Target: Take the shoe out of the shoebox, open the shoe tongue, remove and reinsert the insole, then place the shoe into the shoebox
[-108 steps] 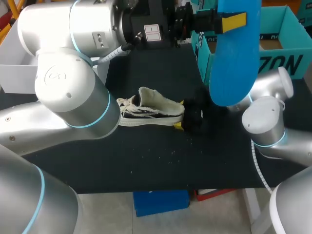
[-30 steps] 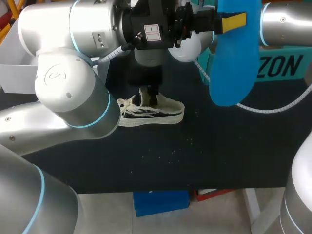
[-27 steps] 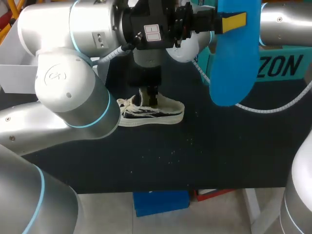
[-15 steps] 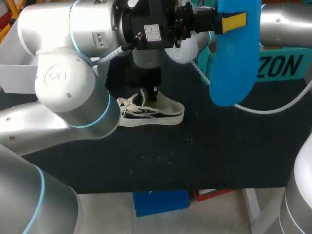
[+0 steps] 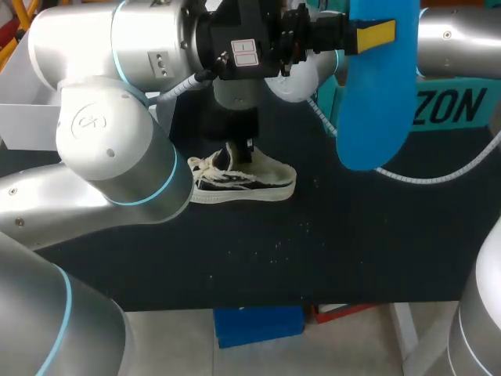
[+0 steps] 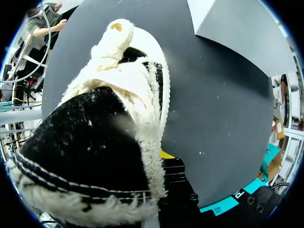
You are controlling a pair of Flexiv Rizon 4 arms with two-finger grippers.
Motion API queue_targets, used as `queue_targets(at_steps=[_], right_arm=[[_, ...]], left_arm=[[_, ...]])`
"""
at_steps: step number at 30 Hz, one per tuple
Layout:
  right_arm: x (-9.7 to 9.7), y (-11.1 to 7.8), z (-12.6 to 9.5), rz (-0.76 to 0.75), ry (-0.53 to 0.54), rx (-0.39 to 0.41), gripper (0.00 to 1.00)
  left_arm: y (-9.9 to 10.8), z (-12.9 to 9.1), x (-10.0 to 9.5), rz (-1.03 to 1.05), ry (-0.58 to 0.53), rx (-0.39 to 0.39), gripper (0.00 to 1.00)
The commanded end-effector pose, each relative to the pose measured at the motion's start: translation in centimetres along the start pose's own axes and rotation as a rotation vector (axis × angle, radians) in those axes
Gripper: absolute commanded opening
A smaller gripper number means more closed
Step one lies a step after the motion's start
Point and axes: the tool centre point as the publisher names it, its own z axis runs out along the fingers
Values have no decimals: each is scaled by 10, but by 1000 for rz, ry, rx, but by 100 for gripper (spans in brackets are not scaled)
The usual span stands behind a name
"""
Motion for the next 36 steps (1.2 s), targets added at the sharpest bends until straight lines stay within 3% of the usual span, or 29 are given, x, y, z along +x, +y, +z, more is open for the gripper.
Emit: queue_targets(at_steps=[1, 5, 7, 13, 16, 22, 28, 36], right_arm=[[4, -13, -22, 74, -80, 76, 0], [2, -40, -70, 327, -93, 102, 0], [-1, -57, -91, 532, -97, 118, 0], [-5, -94, -117, 1063, -164, 137, 0], [-7, -107, -119, 1305, -189, 153, 0], [-8, -117, -110, 1608, -210, 190, 0], [-10, -121, -107, 1795, -251, 221, 0], [-7, -120, -90, 1887, -270, 249, 0]], left_arm=[[1, 3, 0, 1, -5, 4, 0], [1, 3, 0, 1, -5, 4, 0], [1, 3, 0, 1, -5, 4, 0], [1, 3, 0, 1, -5, 4, 0], [1, 3, 0, 1, -5, 4, 0], [1, 3, 0, 1, -5, 4, 0], [1, 3, 0, 1, -5, 4, 0], [1, 3, 0, 1, -5, 4, 0]])
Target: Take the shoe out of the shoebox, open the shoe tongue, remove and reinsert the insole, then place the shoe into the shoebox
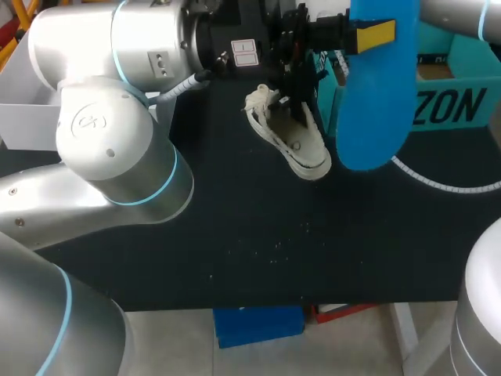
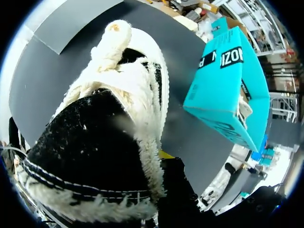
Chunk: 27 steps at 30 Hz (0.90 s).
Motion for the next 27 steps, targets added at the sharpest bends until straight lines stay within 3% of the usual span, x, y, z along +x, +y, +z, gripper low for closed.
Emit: queue_targets(at_steps=[1, 17, 27], right_arm=[[10, 4, 7, 780, -94, 109, 0], [29, 11, 45, 811, -60, 143, 0], [39, 16, 57, 733, -33, 102, 0]], left_arm=[[1, 3, 0, 1, -5, 4, 0], [1, 3, 0, 1, -5, 4, 0], [1, 3, 0, 1, -5, 4, 0]])
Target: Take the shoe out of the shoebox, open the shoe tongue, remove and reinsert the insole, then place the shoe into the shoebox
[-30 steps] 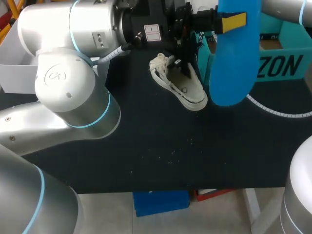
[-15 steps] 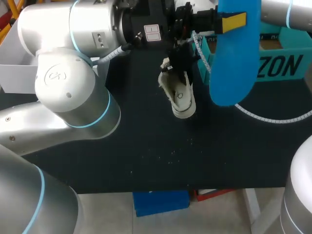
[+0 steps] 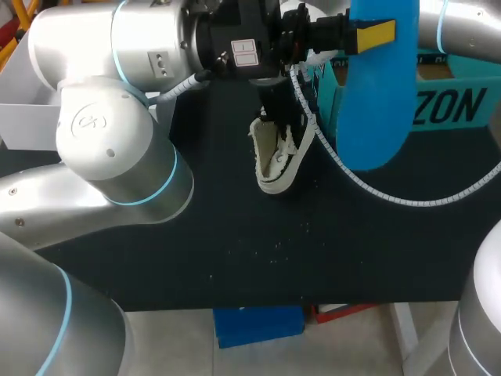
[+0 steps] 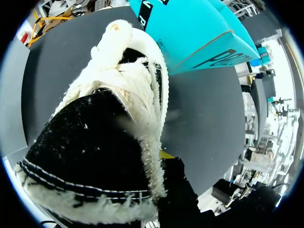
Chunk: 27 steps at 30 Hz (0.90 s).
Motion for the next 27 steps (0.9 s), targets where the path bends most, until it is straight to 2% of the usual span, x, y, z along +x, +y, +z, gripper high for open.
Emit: queue_targets(at_steps=[1, 12, 27], right_arm=[[5, -2, 2, -35, 6, -16, 0], [11, -7, -5, -133, 63, -41, 0], [19, -19, 14, -202, 105, -16, 0]], left_arm=[[1, 3, 0, 1, -5, 4, 0], [1, 3, 0, 1, -5, 4, 0], [1, 3, 0, 1, -5, 4, 0]])
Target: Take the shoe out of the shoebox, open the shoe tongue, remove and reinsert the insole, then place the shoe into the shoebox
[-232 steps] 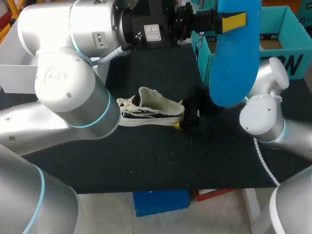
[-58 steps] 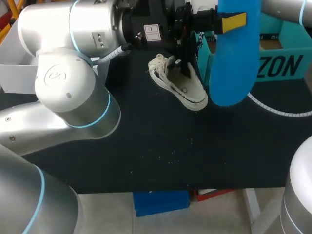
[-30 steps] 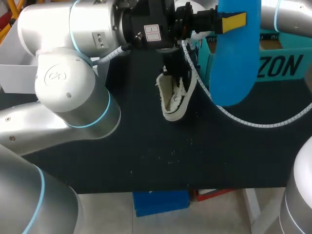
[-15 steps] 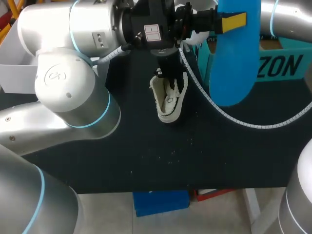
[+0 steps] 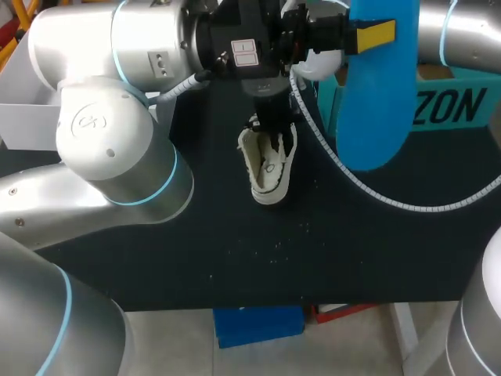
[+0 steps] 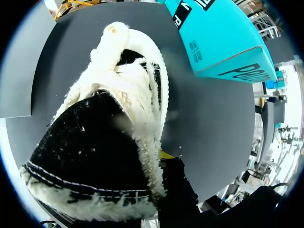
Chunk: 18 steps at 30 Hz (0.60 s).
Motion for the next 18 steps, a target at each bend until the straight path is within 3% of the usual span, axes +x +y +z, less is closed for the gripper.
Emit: queue_targets(at_steps=[1, 3, 4, 5, 6, 7, 12, 18], right_arm=[[-2, -1, 8, -7, 14, -2, 0], [-3, -1, 11, -13, 21, 3, 0], [-3, -1, 12, -13, 21, 4, 15], [-4, -1, 12, -13, 20, 5, 48], [-5, -1, 13, -13, 19, 6, 96], [-6, -2, 12, -10, 20, 9, 100], [-19, -2, 0, 12, 63, 21, 100], [-37, -7, -27, 29, 245, 49, 100]], left_arm=[[1, 3, 0, 1, -5, 4, 0], [1, 3, 0, 1, -5, 4, 0], [1, 3, 0, 1, -5, 4, 0], [1, 3, 0, 1, -5, 4, 0], [1, 3, 0, 1, -5, 4, 0], [1, 3, 0, 1, -5, 4, 0], [1, 3, 0, 1, -5, 4, 0], [1, 3, 0, 1, -5, 4, 0]])
